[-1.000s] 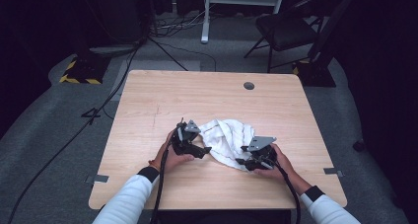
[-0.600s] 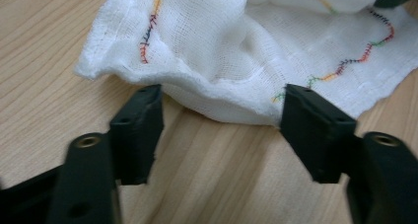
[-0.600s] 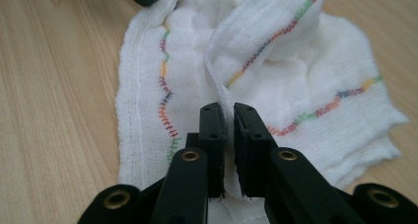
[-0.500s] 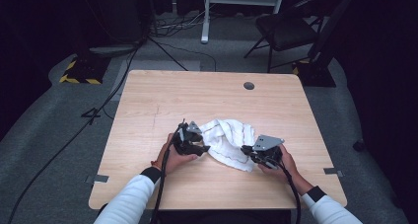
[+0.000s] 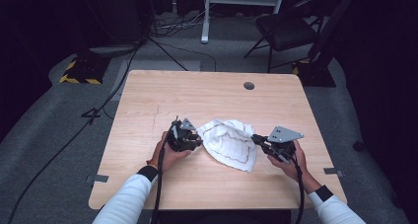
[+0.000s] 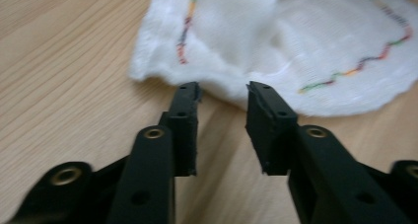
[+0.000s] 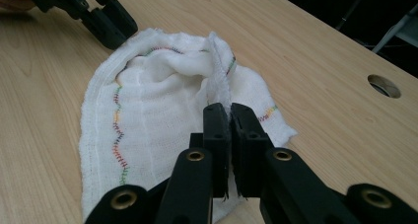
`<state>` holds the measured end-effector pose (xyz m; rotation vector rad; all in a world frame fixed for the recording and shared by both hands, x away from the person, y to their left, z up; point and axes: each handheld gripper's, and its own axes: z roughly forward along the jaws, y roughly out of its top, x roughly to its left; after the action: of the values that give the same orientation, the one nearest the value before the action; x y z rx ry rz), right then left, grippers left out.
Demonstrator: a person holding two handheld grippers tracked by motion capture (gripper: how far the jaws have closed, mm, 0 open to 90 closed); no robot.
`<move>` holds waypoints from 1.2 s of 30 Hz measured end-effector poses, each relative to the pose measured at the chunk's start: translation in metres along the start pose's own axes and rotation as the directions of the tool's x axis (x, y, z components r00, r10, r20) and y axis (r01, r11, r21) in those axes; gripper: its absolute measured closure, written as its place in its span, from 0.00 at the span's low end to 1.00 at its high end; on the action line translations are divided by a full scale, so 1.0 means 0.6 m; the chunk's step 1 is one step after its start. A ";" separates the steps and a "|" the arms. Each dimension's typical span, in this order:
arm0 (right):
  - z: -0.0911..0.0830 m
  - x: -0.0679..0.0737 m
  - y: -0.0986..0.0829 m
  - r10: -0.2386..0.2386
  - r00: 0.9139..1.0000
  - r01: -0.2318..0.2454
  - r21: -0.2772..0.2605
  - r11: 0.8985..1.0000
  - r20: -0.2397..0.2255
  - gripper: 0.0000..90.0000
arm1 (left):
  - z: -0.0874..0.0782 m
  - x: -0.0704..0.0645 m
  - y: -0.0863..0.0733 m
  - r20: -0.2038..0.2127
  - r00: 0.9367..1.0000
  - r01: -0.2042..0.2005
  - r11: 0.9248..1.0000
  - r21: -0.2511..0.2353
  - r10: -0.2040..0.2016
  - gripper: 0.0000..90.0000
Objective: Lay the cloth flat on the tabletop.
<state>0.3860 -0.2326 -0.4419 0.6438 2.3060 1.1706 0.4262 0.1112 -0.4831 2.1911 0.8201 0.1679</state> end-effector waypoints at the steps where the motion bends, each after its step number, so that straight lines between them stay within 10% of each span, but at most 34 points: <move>1: 0.001 0.000 -0.001 -0.003 1.000 0.003 0.003 1.000 -0.003 0.95 | 0.000 -0.005 0.002 -0.012 1.000 0.011 1.000 -0.004 -0.011 0.56; 5: 0.004 0.004 -0.003 -0.005 1.000 0.005 0.006 1.000 -0.019 0.95 | 0.013 -0.010 0.004 -0.060 0.997 0.043 0.999 0.008 -0.042 0.34; 16: 0.010 0.012 -0.006 -0.026 0.999 0.027 0.023 0.999 -0.039 0.95 | 0.044 0.002 0.016 -0.028 0.993 0.119 0.993 0.022 -0.119 0.47; 19: 0.006 0.013 -0.005 -0.039 0.999 0.039 0.022 0.999 -0.029 0.95 | 0.048 0.002 0.023 -0.021 0.997 0.076 0.996 0.037 -0.075 0.77; 23: 0.000 0.009 -0.004 -0.038 0.999 0.038 0.012 0.999 -0.018 0.95 | 0.044 -0.008 0.029 -0.056 0.998 -0.024 0.998 0.061 0.027 0.90; 36: -0.071 -0.024 0.025 0.025 0.997 -0.017 -0.100 0.995 0.076 0.96 | -0.058 0.002 0.044 -0.083 0.995 -0.070 0.994 -0.087 0.063 0.94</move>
<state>0.3748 -0.2591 -0.4045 0.6664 2.1669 1.2401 0.4280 0.1207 -0.4403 2.1396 0.7694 0.3218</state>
